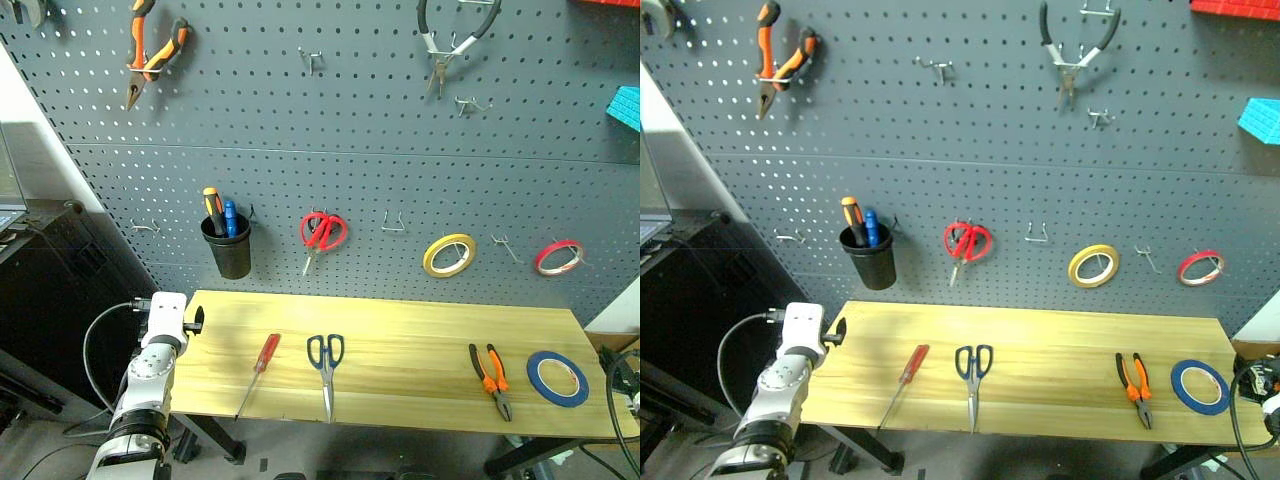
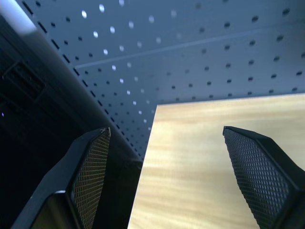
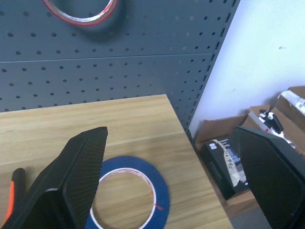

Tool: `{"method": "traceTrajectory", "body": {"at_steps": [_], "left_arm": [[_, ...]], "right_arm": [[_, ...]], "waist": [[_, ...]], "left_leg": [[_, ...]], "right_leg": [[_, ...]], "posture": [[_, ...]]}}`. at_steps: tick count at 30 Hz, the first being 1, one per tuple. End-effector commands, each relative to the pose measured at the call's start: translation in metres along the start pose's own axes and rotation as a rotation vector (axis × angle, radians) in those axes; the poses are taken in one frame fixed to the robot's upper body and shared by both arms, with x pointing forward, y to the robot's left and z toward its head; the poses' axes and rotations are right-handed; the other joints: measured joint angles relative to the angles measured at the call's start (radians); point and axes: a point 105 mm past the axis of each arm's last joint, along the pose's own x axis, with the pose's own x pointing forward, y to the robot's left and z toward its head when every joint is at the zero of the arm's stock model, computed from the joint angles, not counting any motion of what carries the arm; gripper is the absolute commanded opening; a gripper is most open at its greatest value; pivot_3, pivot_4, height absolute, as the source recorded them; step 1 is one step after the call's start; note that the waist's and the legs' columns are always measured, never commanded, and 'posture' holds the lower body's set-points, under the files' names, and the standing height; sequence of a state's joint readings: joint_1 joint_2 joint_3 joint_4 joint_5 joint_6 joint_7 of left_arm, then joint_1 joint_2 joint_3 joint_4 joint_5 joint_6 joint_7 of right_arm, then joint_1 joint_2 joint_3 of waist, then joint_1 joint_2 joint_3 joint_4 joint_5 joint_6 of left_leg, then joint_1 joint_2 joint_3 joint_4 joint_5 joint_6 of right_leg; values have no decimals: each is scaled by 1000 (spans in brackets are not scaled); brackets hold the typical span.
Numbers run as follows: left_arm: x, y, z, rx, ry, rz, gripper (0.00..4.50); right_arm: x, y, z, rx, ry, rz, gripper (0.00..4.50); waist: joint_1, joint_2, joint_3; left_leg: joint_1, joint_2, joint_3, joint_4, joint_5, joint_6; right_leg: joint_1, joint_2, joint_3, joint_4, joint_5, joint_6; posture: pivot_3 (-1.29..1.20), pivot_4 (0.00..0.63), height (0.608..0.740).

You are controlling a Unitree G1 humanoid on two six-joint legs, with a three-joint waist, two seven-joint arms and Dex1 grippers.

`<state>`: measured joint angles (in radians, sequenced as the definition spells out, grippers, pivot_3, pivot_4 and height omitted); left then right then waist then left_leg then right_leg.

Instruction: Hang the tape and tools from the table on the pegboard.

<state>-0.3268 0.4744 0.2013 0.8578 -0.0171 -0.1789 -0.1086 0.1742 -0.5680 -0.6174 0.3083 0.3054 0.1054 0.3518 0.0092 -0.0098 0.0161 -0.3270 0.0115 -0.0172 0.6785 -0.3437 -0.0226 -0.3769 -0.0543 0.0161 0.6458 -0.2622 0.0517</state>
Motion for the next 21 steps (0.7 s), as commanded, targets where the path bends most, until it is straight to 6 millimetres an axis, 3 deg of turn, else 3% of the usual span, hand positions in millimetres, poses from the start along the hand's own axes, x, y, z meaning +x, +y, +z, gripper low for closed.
{"method": "traceTrajectory", "body": {"at_steps": [1, 21], "left_arm": [[4, 6, 22, 24, -75, 5, 4017], [12, -10, 37, 54, -99, -65, 4017]], "right_arm": [[1, 0, 19, -40, -69, 13, 4500], [-8, 16, 13, -46, -55, 88, 4500]], "waist": [[0, 0, 0], [-3, 0, 0]], "left_leg": [[0, 0, 0, 0, 0, 0], [0, 0, 0, 0, 0, 0]], "right_leg": [[0, 0, 0, 0, 0, 0], [0, 0, 0, 0, 0, 0]], "posture": [[52, 0, 740], [24, 0, 740]]}}
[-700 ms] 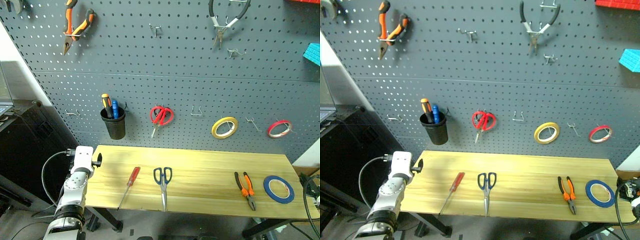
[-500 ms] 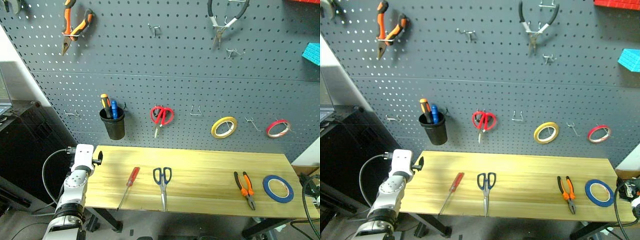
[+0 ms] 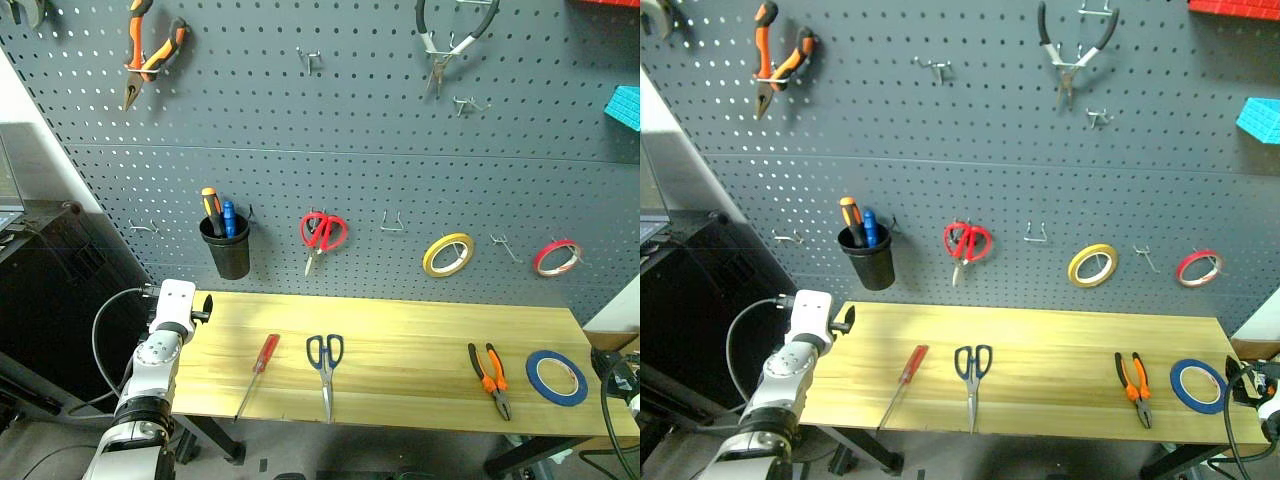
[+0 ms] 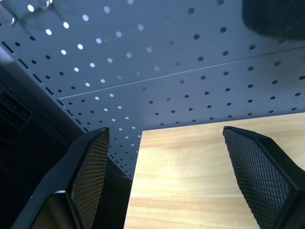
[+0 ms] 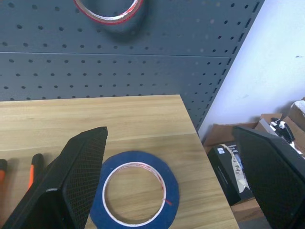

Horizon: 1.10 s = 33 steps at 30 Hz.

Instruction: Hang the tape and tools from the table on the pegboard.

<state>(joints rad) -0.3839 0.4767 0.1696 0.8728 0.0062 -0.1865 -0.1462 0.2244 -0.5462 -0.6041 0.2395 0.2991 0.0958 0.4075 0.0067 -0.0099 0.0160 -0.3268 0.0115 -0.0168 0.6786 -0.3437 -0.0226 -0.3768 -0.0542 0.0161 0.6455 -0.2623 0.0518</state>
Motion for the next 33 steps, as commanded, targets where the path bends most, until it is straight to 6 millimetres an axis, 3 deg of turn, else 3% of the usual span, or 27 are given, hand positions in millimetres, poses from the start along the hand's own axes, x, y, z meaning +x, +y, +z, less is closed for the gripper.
{"method": "traceTrajectory", "body": {"at_steps": [1, 5, 9, 11, 15, 17, 22, 26, 33], "left_arm": [[4, -1, 16, 24, -52, -17, 4017], [-4, -31, 17, 69, -72, -164, 4017], [-24, -67, 19, 146, -85, -344, 4017], [-45, -102, 22, 177, -92, -531, 4017], [-70, -138, 26, 251, -47, -751, 4017], [-79, -160, 39, 284, -49, -881, 4017], [-82, -190, 80, 332, -125, -1028, 4017], [-108, -223, 115, 306, -214, -1258, 4017], [-134, -244, 151, 319, -364, -1419, 4017]], "right_arm": [[0, 4, 12, -27, -37, 14, 4500], [-3, 18, 6, -39, 8, 67, 4500], [-13, 45, 10, -54, 30, 157, 4500], [-17, 62, 11, -52, 72, 205, 4500], [-20, 78, 12, -52, 131, 235, 4500], [-16, 81, 11, -71, 162, 245, 4500], [-2, 76, 12, -120, 229, 230, 4500], [16, 71, 17, -105, 258, 233, 4500], [52, 64, 9, -78, 332, 243, 4500]], "waist": [[-1, 0, 0], [-6, 1, 0], [-11, 4, 9], [-16, 5, 25], [-30, 8, 62], [-38, 6, 83], [-51, 6, 125], [-65, 5, 147], [-89, 4, 174]], "left_leg": [[0, 0, 1, 0, 0, 0], [0, 0, 1, 0, 0, 0], [0, 0, 1, 0, 0, 0], [-1, 0, 1, 0, 0, 0], [0, 1, 0, 0, 0, 0], [0, 1, 0, 0, 0, 0], [-1, 0, -1, 1, 0, 1], [-4, 0, -2, 0, -1, 3], [-17, 0, -5, 2, -3, 6]], "right_leg": [[0, 0, 1, 0, 0, 0], [0, 0, 1, 0, 0, 0], [0, 0, 2, 0, -1, 1], [0, 0, 2, 0, -1, 0], [3, 0, 2, 0, -3, -3], [3, 0, 1, 0, -4, -5], [0, 0, 1, 0, -2, -2], [-2, 0, 1, 0, -4, -1], [-13, 0, 0, 0, -5, 0]], "posture": [[20, 0, 740], [2, 2, 740], [-39, 53, 740], [-65, 88, 740], [-105, 137, 740], [-132, 166, 740], [-159, 199, 740], [-178, 218, 740], [-166, 243, 740]]}}
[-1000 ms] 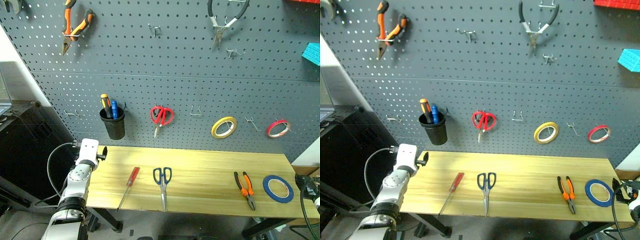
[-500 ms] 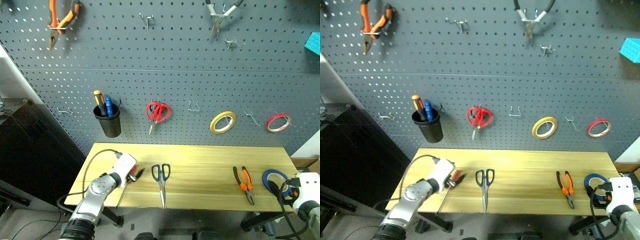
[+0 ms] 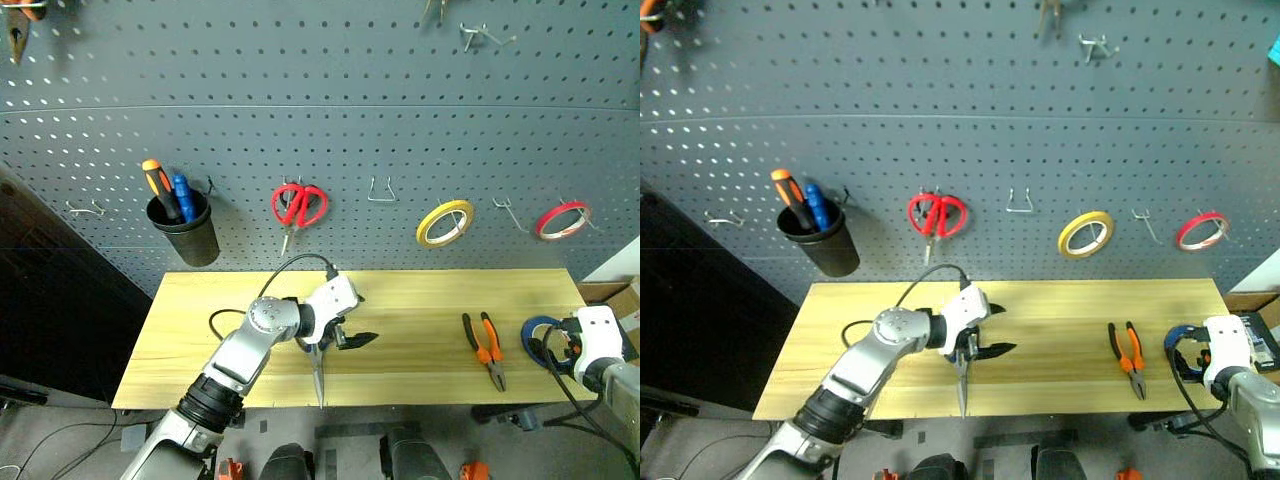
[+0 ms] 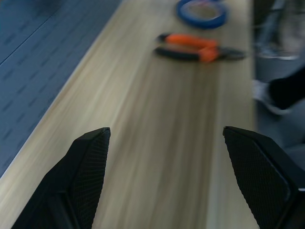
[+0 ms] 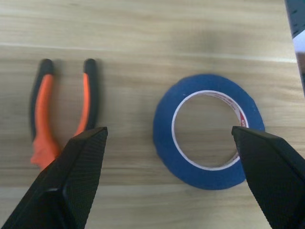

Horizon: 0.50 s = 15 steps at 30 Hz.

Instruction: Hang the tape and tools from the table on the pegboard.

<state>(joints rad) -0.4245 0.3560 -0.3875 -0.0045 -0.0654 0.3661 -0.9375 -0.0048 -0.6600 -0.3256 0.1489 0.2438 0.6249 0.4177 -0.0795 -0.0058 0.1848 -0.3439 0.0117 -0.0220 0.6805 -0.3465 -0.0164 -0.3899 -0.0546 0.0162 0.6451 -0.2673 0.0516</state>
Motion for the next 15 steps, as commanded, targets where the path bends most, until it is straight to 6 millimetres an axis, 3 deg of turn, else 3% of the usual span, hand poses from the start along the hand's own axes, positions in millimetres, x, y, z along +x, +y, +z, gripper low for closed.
{"method": "traceTrajectory", "body": {"at_steps": [1, 7, 12, 15], "left_arm": [[3, -10, 29, 104, -86, -76, 4017], [2, -23, 51, 141, -140, -146, 4017], [-4, -27, 54, 154, -137, -165, 4017], [-7, -27, 52, 162, -127, -167, 4054]], "right_arm": [[11, -10, 0, 3, 35, 9, 4500], [36, -10, 2, 8, 85, 55, 4500], [51, -1, -4, -32, 141, 99, 4500], [55, 1, -12, -40, 192, 107, 3883]], "waist": [[-4, 0, 10], [-7, 0, 35], [-3, 1, 49], [-1, -2, 53]], "left_leg": [[0, 0, 0, 1, 0, 0], [0, 0, 0, 1, 0, 0], [-2, 1, -1, 1, 0, 0], [-3, 2, -1, 1, 1, -1]], "right_leg": [[0, 0, 0, 1, 0, 0], [0, 0, 0, 1, 0, 0], [0, -1, 0, 0, 0, 0], [-1, -2, -1, 0, 0, 0]], "posture": [[-162, 245, 740], [-107, 267, 740], [-70, 276, 740], [-61, 276, 740]]}}
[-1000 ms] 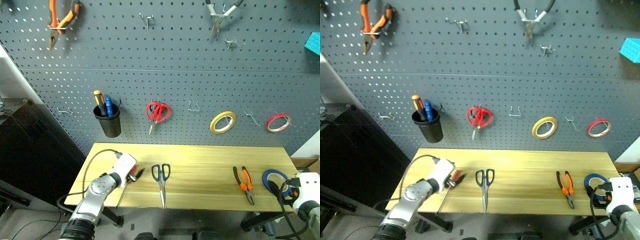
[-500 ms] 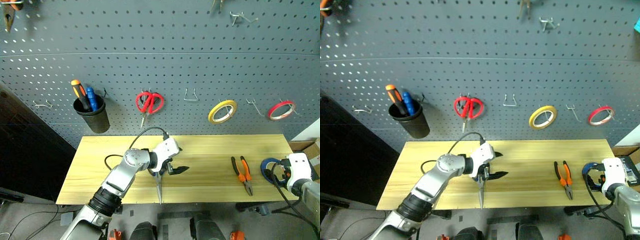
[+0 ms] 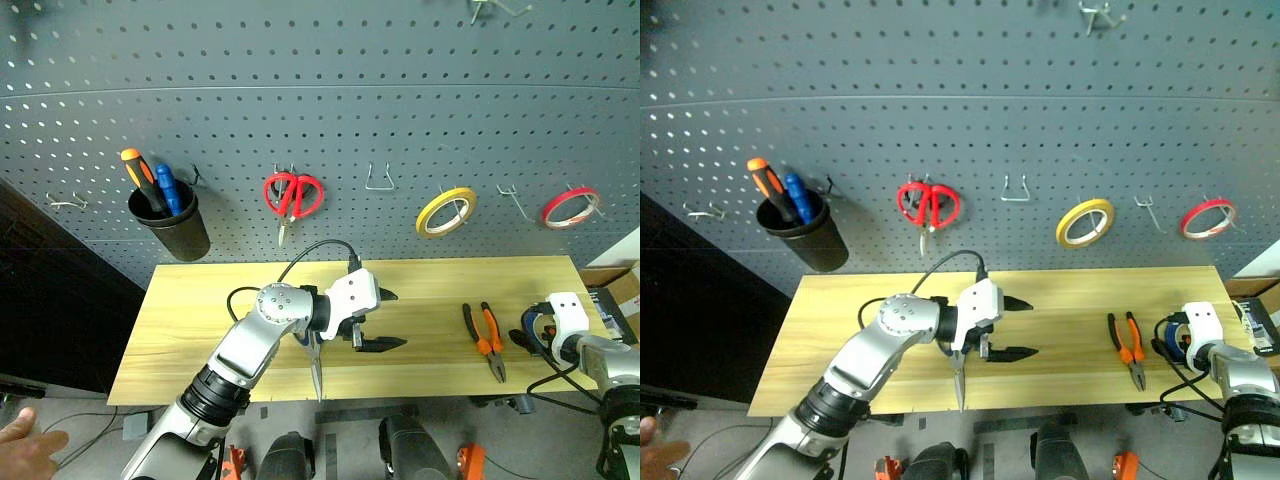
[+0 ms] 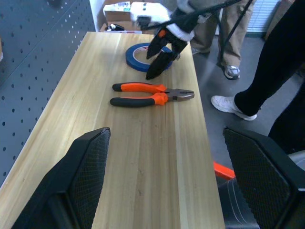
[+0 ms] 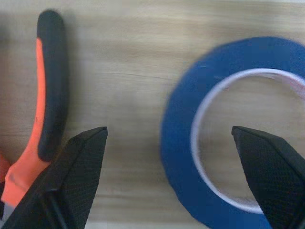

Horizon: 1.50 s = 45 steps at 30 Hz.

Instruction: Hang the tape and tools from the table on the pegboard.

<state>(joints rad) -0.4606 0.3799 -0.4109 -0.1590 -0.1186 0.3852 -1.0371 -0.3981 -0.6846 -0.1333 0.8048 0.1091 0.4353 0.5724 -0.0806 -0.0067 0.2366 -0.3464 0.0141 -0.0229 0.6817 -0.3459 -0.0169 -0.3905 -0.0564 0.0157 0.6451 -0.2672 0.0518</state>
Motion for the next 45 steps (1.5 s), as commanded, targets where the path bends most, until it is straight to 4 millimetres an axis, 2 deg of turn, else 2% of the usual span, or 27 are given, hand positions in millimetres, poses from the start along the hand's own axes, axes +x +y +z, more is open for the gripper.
{"method": "traceTrajectory", "body": {"at_steps": [1, 7, 10, 15, 18, 20, 22, 23, 24, 26, 29, 32, 35, 37, 40, 45], "left_arm": [[-1, -5, 12, 38, -35, -22, 4054], [1, -9, 16, 59, -65, -55, 4054], [2, -15, 18, 38, -73, -98, 4054], [3, -21, 23, 25, -106, -131, 4054], [3, -21, 23, 23, -109, -130, 4054], [6, -9, 29, 76, -145, -28, 4054], [8, -2, 32, 110, -174, 42, 4054], [8, 1, 34, 115, -187, 71, 4054], [8, 3, 34, 118, -196, 91, 4054], [6, 11, 42, 147, -242, 170, 4054], [5, 17, 49, 168, -282, 224, 4054], [3, 22, 59, 187, -336, 273, 4054], [2, 29, 62, 188, -354, 317, 4054], [2, 33, 62, 171, -360, 335, 4054], [2, 36, 61, 151, -359, 347, 4054], [2, 37, 59, 153, -356, 352, 4054]], "right_arm": [[2, -3, -13, 0, 63, 3, 3615], [-2, -7, -29, 59, 136, 15, 1618], [-8, -20, -30, 24, 126, -60, 695], [-24, -28, -21, -78, 68, -115, 674], [-27, -27, -21, -88, 63, -122, 674], [-73, -31, 5, -121, -127, -252, 674], [-113, -18, 17, -177, -237, -335, 674], [-122, -7, 19, -179, -268, -351, 674], [-130, 0, 20, -175, -288, -366, 674], [-151, 32, 32, -231, -384, -426, 674], [-168, 62, 48, -279, -484, -472, 674], [-186, 101, 84, -365, -690, -482, 674], [-191, 116, 108, -394, -798, -458, 674], [-184, 120, 122, -332, -854, -400, 674], [-169, 127, 134, -295, -892, -317, 674], [-145, 116, 153, -284, -927, -255, 674]], "waist": [[1, -3, 2], [13, -6, 3], [24, -6, 3], [38, -6, 3], [33, -6, 3], [38, 3, 0], [44, 12, -6], [44, 12, -6], [38, 11, -6], [26, 9, -7], [18, 10, -7], [11, 9, -6], [-1, 8, -7], [-2, 7, -6], [-4, 7, -6], [-6, 7, -6]], "left_leg": [[0, 0, 0, 0, 0, 0], [0, 2, 0, 3, 0, 0], [0, 2, -1, 3, 0, 0], [-2, 0, -2, 2, 2, -4], [-2, -1, -1, 2, 2, -4], [-2, -2, 0, 2, 2, -4], [-7, -2, -3, 1, 2, -5], [-16, -2, -3, 1, 3, -6], [-18, -2, -2, 2, 4, -8], [-18, -2, -1, 4, 4, -8], [-17, -2, -2, 7, 4, -8], [-17, -4, -2, 14, 4, -8], [-17, -7, -3, 16, 4, -8], [-17, -9, -4, 16, 4, -7], [-17, -9, -5, 15, 4, -7], [-18, -7, -3, 15, 3, -6]], "right_leg": [[0, 0, 0, 0, 0, 0], [1, -2, -1, 0, 1, 1], [1, -2, -1, 0, 1, 1], [1, -5, -2, 0, -1, 4], [0, -5, -1, 0, -1, 4], [0, -5, 0, 0, -1, 5], [-5, -6, 0, 1, -2, 7], [-14, -6, 0, 3, -2, 7], [-17, -6, 0, 4, -2, 7], [-17, -5, 1, 4, -2, 7], [-16, -5, 1, 7, -2, 7], [-16, -5, 2, 12, -2, 7], [-15, -4, 1, 13, -1, 8], [-15, -4, 1, 13, -1, 7], [-16, -3, 1, 13, -1, 7], [-16, -4, 1, 11, -1, 7]], "posture": [[-61, 276, 740], [-74, 256, 740], [-82, 249, 740], [-94, 245, 740], [-94, 245, 740], [-131, 230, 740], [-137, 229, 740], [-141, 230, 740], [-143, 229, 740], [-147, 229, 740], [-156, 230, 740], [-164, 229, 740], [-171, 227, 740], [-176, 222, 740], [-168, 216, 740], [-157, 208, 740]]}}
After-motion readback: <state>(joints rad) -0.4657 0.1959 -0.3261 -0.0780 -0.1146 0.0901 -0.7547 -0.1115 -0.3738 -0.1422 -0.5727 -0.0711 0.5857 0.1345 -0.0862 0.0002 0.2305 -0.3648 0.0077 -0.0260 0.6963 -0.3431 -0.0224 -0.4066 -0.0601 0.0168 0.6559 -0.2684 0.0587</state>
